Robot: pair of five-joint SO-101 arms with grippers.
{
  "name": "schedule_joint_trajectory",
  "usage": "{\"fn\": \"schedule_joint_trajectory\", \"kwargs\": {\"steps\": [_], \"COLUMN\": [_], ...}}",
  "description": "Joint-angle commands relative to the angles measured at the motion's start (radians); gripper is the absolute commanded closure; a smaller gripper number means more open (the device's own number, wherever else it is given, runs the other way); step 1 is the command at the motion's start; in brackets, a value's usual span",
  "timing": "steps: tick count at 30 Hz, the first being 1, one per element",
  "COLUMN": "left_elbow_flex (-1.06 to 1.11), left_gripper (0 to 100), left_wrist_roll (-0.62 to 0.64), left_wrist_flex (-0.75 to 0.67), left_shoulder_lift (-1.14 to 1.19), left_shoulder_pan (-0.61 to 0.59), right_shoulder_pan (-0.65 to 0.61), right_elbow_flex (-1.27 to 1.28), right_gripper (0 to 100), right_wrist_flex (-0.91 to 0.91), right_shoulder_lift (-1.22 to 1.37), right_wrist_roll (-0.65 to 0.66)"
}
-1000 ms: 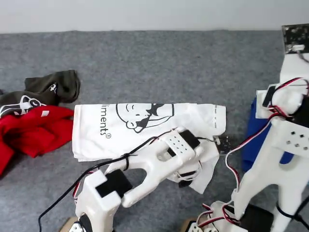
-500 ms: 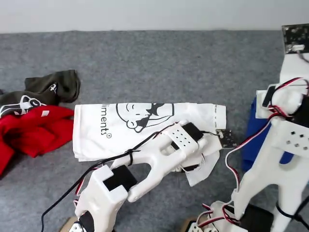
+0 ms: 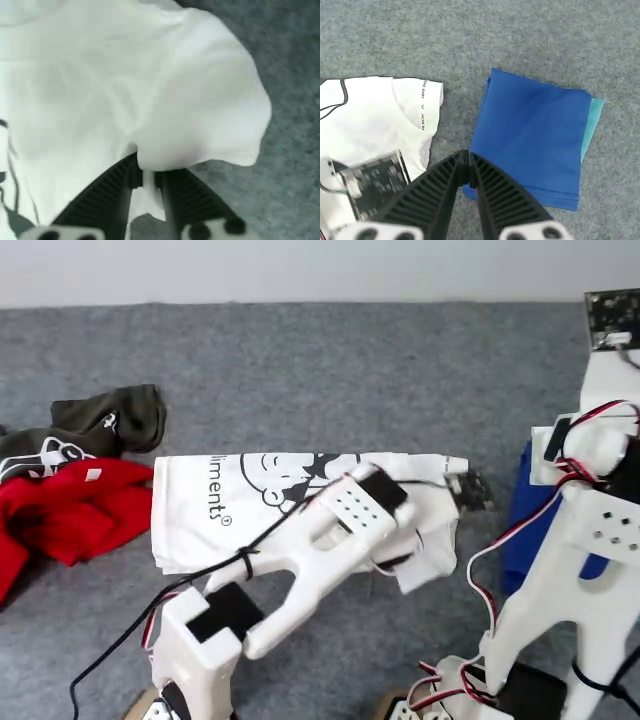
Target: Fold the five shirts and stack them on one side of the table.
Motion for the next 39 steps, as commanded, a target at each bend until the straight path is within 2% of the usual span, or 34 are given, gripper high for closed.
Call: {"fn": "schedule_joint_trajectory", "kwargs": {"steps": [1, 7, 10, 13, 21, 27, 33, 39], "left_elbow_flex": [-0.051, -0.051, -0.048, -0.051, -0.13, -0.377, -0.651, -0.851], "left_gripper": [99, 96, 87, 80, 79, 79, 79, 79], "left_wrist_roll": [-0.003, -0.003, 0.002, 0.057, 0.026, 0.025, 0.025, 0.025], "left_wrist_flex": [-0.068, -0.137, -0.164, -0.204, -0.236, -0.103, 0.084, 0.189], "left_shoulder_lift": [-0.068, -0.068, -0.064, -0.031, 0.161, 0.29, 0.365, 0.397], "left_shoulder_pan": [-0.052, -0.11, -0.141, -0.178, -0.259, -0.31, -0.311, -0.31], "right_shoulder_pan": [0.01, 0.008, 0.008, 0.008, 0.008, 0.008, 0.008, 0.008], "right_elbow_flex": [-0.005, -0.003, -0.003, -0.003, -0.003, -0.003, -0.003, -0.003], "right_gripper": [98.7, 98.7, 98.7, 98.7, 98.7, 98.7, 98.7, 98.7], "right_wrist_flex": [0.038, 0.038, 0.038, 0.038, 0.039, 0.039, 0.039, 0.041], "right_shoulder_lift": [-0.027, -0.027, -0.027, -0.027, -0.027, -0.028, -0.028, -0.028], "right_wrist_roll": [-0.002, -0.002, -0.002, -0.002, -0.002, -0.002, -0.002, -0.002]}}
